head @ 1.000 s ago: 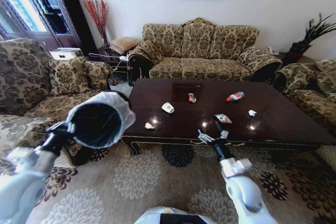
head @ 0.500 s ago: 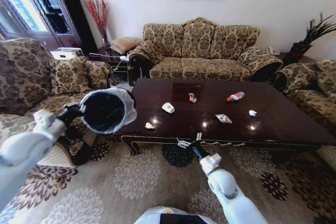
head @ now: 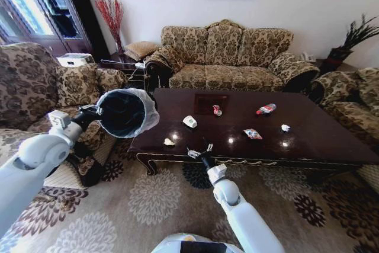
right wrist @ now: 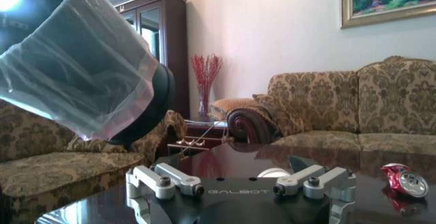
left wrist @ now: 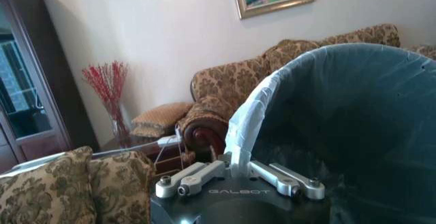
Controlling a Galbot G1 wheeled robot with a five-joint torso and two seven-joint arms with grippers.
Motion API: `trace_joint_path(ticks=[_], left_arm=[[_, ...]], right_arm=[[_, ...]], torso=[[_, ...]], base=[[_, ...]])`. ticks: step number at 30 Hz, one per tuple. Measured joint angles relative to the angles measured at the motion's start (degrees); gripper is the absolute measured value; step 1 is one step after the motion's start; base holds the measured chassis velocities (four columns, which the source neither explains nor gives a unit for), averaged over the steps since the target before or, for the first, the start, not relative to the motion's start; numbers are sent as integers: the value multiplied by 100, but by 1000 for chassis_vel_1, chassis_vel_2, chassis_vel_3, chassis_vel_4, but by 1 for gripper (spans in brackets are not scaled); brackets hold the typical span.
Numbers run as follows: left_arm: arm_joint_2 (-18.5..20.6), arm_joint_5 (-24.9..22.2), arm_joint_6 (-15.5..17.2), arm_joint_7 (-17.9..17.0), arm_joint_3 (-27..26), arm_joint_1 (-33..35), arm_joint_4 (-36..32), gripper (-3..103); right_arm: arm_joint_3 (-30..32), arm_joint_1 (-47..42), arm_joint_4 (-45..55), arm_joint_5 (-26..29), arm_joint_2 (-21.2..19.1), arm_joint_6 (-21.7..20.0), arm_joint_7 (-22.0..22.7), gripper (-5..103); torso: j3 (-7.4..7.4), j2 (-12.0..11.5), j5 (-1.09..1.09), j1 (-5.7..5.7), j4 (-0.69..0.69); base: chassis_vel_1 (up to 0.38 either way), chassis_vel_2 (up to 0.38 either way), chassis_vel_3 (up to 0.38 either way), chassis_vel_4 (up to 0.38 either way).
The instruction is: Move to the front of the table and place the trash on the table into the trash bin.
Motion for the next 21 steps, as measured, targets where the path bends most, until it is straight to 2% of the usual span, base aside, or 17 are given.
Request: trace_joint_path(ticks=[12,17,21], left_arm=[[10,15,-52,39,-70,116,-49,0],[32,13,-73,55,-103,172,-82,0],[9,13,-78,55,-105,183,-89,0]], right_arm=[[-83,-77,-69,-3,114,93,-64,100],[-106,-19,-114,13,118,108,-83,100],[-252,121,-240,193,77,211,-52,100]], torso=[[0,0,1,0,1],[0,0,3,0,0],[0,1,-7,0,2]], base=[[14,10,-10,-13],[136,138,-130,-142],[143,150,-146,-129]])
